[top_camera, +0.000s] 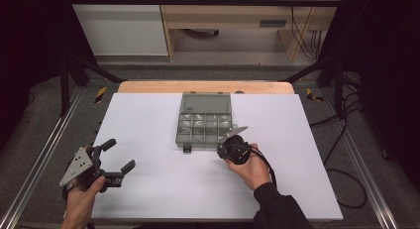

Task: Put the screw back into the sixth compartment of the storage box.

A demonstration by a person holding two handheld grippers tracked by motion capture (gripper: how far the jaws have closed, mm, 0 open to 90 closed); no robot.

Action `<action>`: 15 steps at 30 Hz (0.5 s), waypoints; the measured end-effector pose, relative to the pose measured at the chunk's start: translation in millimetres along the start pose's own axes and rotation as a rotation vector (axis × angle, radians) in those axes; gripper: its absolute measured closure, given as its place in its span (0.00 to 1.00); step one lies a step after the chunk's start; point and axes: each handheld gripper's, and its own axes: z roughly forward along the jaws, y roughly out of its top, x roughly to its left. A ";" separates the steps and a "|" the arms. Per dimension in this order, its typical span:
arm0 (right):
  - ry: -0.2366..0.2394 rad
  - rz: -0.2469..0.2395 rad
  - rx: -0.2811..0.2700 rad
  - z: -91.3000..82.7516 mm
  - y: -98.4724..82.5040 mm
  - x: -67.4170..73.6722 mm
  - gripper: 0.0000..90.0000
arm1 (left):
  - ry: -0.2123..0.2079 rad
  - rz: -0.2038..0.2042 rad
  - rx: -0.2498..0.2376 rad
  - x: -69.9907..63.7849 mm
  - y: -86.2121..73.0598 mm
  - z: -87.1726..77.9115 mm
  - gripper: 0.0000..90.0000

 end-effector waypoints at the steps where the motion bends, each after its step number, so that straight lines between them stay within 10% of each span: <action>1: 0.000 0.006 -0.021 -1.7 0.2 -0.9 0.97 | -0.001 -0.002 -0.001 -0.5 -0.1 0.4 0.01; 15: -0.004 0.019 -0.164 -5.8 5.1 -0.1 0.97 | 0.000 -0.002 -0.003 -0.4 -0.1 0.4 0.01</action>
